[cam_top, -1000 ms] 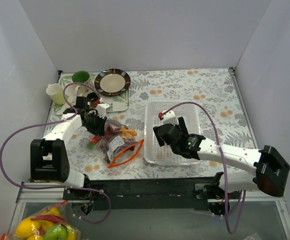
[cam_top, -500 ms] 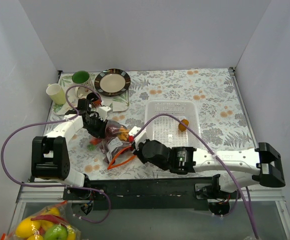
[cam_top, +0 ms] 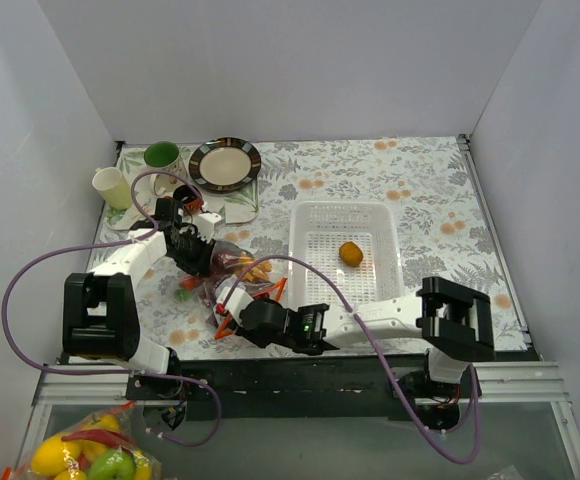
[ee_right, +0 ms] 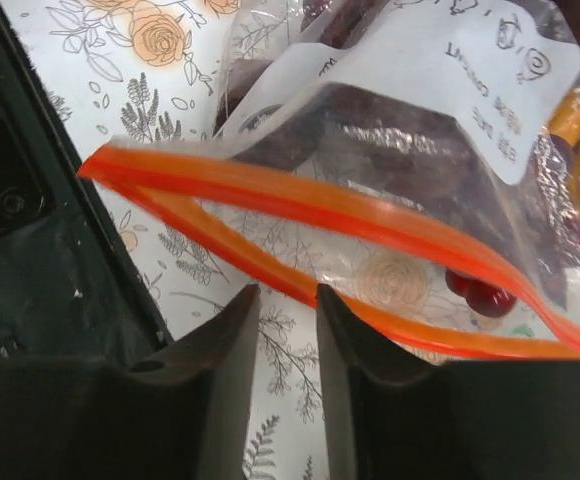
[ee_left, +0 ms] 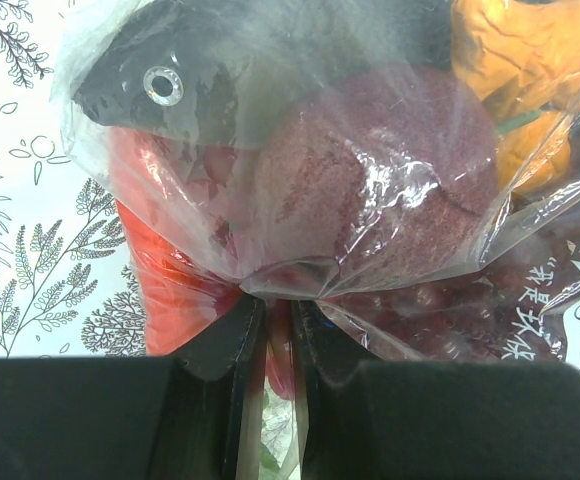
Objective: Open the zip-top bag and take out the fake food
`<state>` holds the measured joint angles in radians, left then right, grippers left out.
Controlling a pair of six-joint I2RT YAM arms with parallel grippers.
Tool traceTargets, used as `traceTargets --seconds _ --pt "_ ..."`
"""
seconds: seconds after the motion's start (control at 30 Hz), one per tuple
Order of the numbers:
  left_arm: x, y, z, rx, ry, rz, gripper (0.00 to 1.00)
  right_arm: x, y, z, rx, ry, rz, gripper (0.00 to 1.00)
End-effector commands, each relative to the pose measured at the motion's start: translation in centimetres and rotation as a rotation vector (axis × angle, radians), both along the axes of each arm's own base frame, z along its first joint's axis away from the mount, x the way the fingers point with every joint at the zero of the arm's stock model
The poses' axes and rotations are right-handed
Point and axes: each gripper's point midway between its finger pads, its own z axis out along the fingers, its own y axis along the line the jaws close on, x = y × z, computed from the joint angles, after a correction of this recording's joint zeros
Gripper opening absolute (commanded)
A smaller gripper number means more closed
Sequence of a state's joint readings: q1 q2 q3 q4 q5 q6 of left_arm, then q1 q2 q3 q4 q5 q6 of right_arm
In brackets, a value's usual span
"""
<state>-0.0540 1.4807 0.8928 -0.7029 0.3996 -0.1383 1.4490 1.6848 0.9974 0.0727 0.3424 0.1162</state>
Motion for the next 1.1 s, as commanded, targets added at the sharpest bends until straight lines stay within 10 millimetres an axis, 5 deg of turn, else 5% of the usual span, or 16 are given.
traceTargets --seconds 0.0,0.2,0.43,0.67,0.8,0.97,1.07 --pt "-2.3 1.4 -1.4 0.072 0.084 0.011 0.0 2.8 2.6 1.9 0.039 -0.068 -0.033 0.43" --pt "-2.6 1.3 -1.4 0.063 0.094 -0.001 0.0 7.1 2.8 5.1 0.119 -0.32 -0.132 0.53" --pt "-3.1 1.1 -1.7 0.054 0.11 -0.018 0.0 9.3 2.8 6.8 0.097 -0.48 -0.174 0.72" --pt "-2.8 0.9 -1.4 0.042 0.108 -0.019 0.0 8.4 4.0 2.4 0.028 -0.37 -0.102 0.77" --pt "-2.8 0.8 -1.3 0.036 0.11 -0.021 0.0 7.0 4.6 -0.5 0.008 -0.275 -0.054 0.89" --pt "-2.6 1.0 -0.9 0.046 0.092 -0.021 0.0 7.1 4.8 -1.2 -0.008 -0.237 -0.042 0.84" --pt "-2.3 0.9 -0.5 0.043 0.084 -0.017 0.0 7.1 4.7 -0.7 -0.015 -0.218 -0.034 0.53"
